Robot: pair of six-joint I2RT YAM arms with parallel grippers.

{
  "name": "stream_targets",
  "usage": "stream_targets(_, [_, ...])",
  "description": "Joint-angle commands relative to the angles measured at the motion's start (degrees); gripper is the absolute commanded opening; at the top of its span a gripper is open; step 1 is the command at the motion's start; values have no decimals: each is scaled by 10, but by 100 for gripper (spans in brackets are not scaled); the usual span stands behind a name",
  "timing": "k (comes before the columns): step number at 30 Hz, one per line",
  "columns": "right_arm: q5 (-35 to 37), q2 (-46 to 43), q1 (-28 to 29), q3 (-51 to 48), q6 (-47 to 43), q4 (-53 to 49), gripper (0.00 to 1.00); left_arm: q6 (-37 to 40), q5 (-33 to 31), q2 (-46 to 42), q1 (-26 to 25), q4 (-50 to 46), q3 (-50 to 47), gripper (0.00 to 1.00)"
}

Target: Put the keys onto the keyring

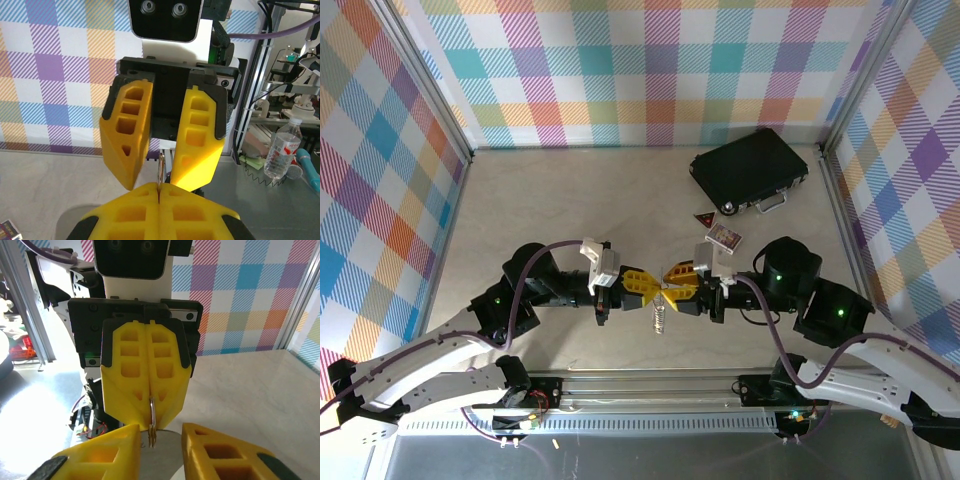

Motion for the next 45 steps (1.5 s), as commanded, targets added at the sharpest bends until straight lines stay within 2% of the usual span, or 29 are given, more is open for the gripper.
stream_targets(1, [-6,4,4,2,2,12,20,-3,11,-9,-6,27,-2,0])
stream_targets(7, [-3,4,4,3,-2,8,0,15,6,-12,-6,-5,9,0])
stream_targets(11, [3,3,4,6,-16,-5,0,30,4,-15,-6,-36,20,0])
stream_targets(12, [5,3,5,7,-24,-11,0,36,4,-15,-6,-49,25,2])
stream_targets(15, [9,3,5,17,-54,-41,0,56,9,-12,-6,-97,47,23])
stream_targets(17, [3,9,4,31,-72,-67,0,71,12,-8,-6,-133,63,26])
stream_targets(26, [-24,20,5,56,-102,-88,0,100,13,-2,-6,-187,95,20])
stream_targets(31, [-34,22,6,56,-103,-79,0,108,20,6,-6,-197,104,27])
stream_targets(35, [-40,26,6,58,-104,-79,0,109,22,12,-6,-196,107,27])
stream_targets(42, [-43,29,7,58,-105,-76,0,105,23,18,-6,-186,107,20])
stream_targets(45, [-42,26,7,57,-105,-73,0,107,21,21,-6,-187,104,19])
